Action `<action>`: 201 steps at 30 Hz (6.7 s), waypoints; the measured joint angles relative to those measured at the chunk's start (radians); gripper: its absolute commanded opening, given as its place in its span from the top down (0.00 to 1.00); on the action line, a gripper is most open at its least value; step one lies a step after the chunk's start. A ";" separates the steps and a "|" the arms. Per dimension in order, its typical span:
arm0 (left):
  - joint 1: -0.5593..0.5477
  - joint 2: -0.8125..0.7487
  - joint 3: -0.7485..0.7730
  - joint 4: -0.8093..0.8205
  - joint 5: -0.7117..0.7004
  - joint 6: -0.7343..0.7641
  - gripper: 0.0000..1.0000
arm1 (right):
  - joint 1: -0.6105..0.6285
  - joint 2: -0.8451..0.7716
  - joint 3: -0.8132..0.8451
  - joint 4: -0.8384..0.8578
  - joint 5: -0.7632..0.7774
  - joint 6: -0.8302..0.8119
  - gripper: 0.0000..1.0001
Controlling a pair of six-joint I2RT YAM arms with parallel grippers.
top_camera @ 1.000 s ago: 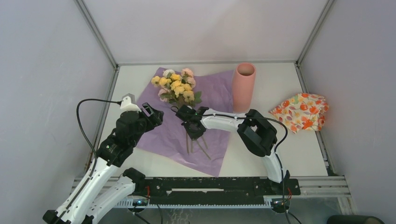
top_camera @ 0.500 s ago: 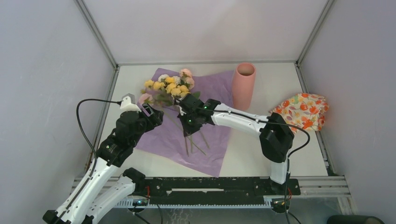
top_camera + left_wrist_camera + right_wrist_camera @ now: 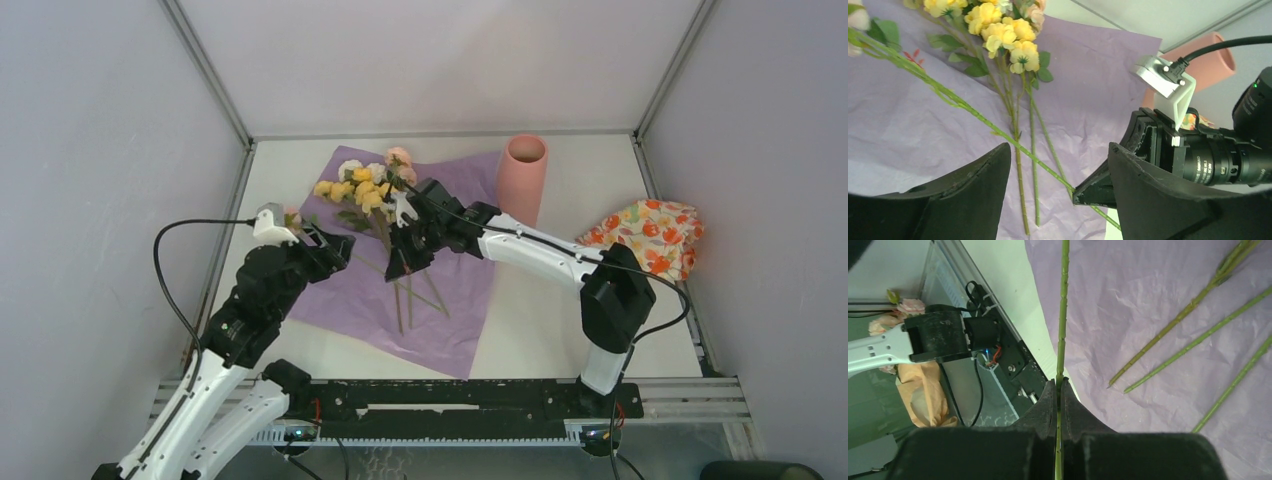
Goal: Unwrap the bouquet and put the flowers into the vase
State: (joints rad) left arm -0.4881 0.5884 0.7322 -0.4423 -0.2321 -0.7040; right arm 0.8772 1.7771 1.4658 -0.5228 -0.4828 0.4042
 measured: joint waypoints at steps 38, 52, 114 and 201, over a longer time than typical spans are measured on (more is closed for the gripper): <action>0.140 0.357 -0.330 0.733 0.613 -0.491 0.26 | -0.148 -0.081 -0.064 0.072 -0.013 0.093 1.00; 0.171 0.496 -0.331 0.769 0.610 -0.437 0.51 | -0.079 -0.138 -0.146 0.095 0.005 0.102 1.00; 0.055 0.241 -0.312 0.837 0.768 -0.082 0.83 | -0.282 -0.234 -0.167 0.274 -0.182 0.169 0.48; 0.090 0.550 -0.152 1.230 0.724 -0.390 0.37 | -0.177 -0.446 -0.257 0.130 -0.190 -0.047 1.00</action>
State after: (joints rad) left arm -0.3981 1.1385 0.5800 0.7876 0.4923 -1.0939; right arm 0.6998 1.3312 1.2087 -0.3931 -0.6731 0.3569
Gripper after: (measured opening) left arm 0.655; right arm 0.032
